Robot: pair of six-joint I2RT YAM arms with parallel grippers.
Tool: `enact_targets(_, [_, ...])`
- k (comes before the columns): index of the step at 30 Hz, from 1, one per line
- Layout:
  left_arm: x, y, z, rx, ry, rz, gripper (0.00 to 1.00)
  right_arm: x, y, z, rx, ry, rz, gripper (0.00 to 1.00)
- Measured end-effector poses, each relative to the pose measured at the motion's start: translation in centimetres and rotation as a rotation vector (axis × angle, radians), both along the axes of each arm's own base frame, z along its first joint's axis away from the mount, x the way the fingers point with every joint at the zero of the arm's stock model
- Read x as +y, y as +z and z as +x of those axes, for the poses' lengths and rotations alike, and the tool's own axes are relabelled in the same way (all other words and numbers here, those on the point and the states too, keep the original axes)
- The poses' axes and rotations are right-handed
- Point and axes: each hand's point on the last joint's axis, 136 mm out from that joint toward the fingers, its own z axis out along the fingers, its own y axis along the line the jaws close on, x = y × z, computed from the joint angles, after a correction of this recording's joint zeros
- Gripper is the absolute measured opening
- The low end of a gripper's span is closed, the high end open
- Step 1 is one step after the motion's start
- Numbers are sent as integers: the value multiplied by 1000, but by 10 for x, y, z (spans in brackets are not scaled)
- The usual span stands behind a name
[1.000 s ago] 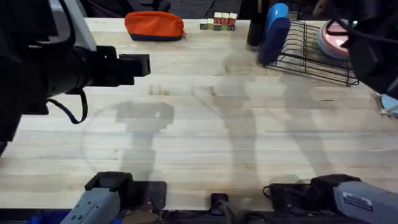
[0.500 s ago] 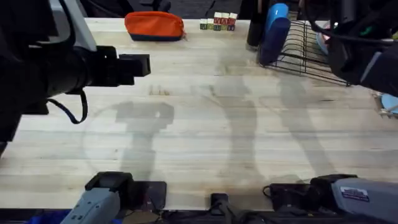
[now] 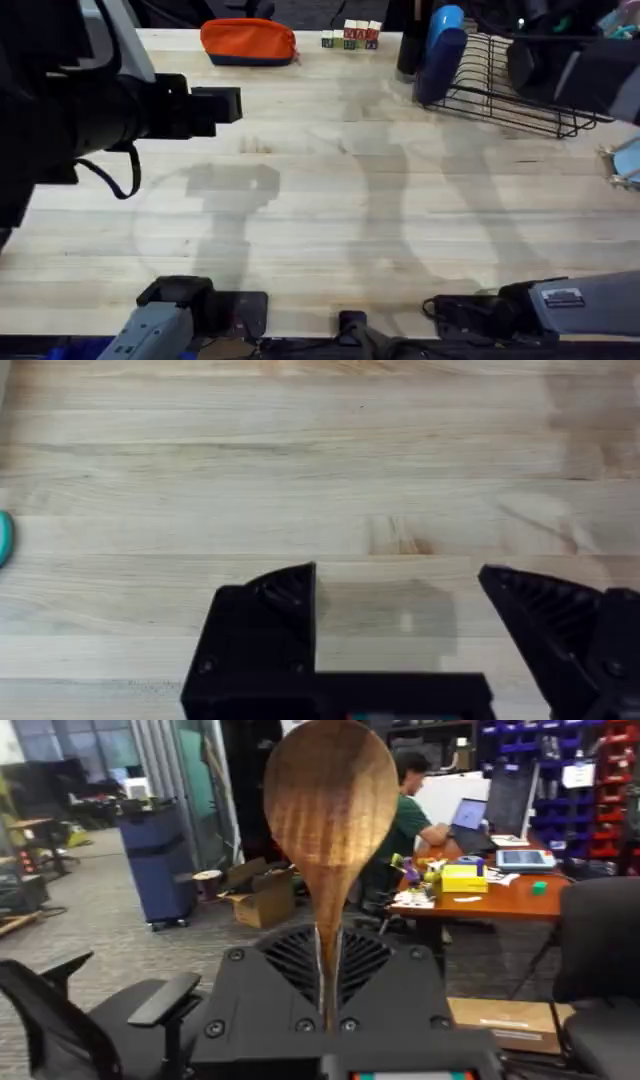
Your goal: Pick up the spoon on the table one by one and put them onto the rack
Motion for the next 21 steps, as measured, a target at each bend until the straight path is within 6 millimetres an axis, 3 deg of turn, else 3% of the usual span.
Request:
enact_targets(7, [0,0,0,0,0,0,993,12,-7,19,10,38,6,32])
enact_targets(21, [0,0,0,0,0,0,993,18,-68,49,87,46,-4,32])
